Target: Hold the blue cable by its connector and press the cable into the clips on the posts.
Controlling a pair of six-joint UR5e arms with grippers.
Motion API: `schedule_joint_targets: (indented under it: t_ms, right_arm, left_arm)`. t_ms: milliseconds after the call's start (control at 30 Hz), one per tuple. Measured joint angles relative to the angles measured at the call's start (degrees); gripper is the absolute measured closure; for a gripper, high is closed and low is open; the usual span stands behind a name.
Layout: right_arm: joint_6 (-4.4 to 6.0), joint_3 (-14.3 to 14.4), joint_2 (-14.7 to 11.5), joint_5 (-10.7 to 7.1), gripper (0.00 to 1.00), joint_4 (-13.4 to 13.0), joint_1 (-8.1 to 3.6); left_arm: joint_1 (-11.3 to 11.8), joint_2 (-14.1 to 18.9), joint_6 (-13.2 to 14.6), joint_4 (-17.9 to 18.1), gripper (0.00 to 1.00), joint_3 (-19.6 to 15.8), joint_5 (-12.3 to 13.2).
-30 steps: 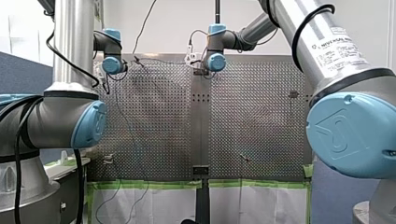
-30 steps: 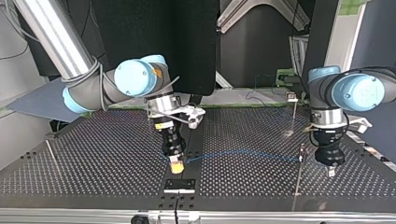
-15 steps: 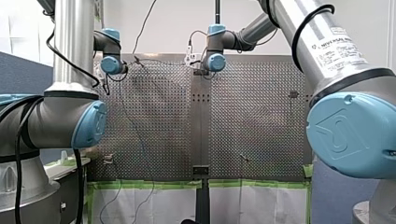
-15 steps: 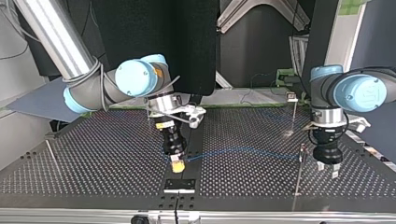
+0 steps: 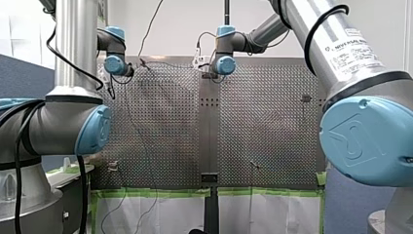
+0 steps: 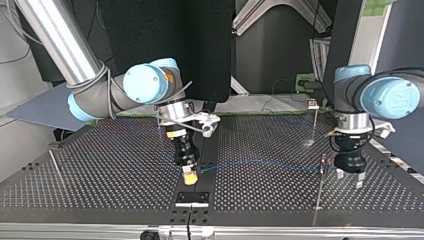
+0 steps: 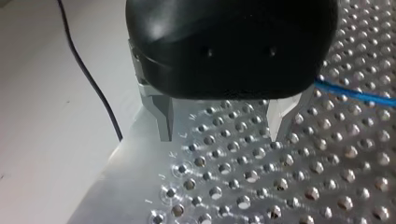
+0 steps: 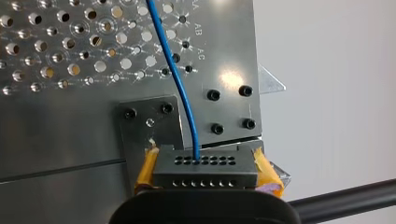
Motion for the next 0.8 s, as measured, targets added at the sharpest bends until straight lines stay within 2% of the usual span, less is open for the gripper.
schedule_joint_targets:
  t_ms: [467, 800]
  right_arm:
    - [-0.03, 0.0, 0.1, 0.09, 1.0, 0.2, 0.06]
    - [-0.59, 0.1, 0.2, 0.26, 1.0, 0.4, 0.15]
  left_arm:
    - [-1.4, 3.5, -1.5, -6.8, 0.0, -1.1, -1.6]
    - [-2.2, 4.4, -1.6, -11.6, 0.0, -1.7, -3.1]
